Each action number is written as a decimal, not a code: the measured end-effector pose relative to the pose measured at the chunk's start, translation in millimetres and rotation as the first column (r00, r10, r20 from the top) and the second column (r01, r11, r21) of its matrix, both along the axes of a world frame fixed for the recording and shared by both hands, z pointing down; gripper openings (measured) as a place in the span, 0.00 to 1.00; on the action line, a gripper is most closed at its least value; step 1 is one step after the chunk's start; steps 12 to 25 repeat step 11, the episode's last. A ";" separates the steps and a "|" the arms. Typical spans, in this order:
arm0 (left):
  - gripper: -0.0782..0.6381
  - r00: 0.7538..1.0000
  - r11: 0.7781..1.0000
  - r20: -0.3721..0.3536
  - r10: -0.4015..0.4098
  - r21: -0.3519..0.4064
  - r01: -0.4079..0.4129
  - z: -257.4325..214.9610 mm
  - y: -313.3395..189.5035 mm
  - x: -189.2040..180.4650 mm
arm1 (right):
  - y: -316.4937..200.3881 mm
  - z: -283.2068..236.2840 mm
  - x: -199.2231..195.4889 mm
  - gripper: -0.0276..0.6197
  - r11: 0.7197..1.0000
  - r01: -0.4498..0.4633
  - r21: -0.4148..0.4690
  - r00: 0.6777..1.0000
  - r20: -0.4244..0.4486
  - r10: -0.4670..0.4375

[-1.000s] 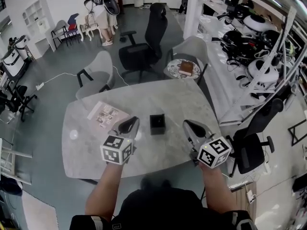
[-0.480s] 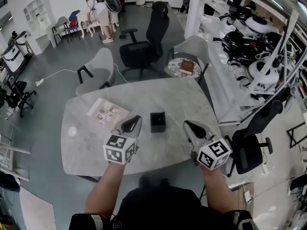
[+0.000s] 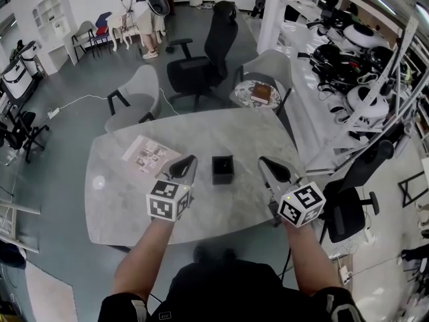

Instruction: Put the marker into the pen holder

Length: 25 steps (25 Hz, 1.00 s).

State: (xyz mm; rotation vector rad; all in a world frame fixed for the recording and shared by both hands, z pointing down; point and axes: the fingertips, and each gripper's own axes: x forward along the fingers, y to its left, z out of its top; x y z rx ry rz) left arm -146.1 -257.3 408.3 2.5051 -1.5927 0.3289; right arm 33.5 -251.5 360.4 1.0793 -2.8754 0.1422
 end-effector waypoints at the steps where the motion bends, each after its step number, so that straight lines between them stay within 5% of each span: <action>1: 0.13 1.000 1.000 0.008 0.001 0.006 -0.001 -0.9 -1.3 -0.6 | -2.0 -2.1 -0.2 0.05 1.000 -0.009 -0.001 1.000 0.011 0.009; 25: 0.13 1.000 1.000 -0.021 -0.006 -0.008 0.006 3.8 -3.2 -20.5 | -2.7 -0.3 -12.0 0.05 0.999 -0.042 -0.023 0.999 0.032 0.043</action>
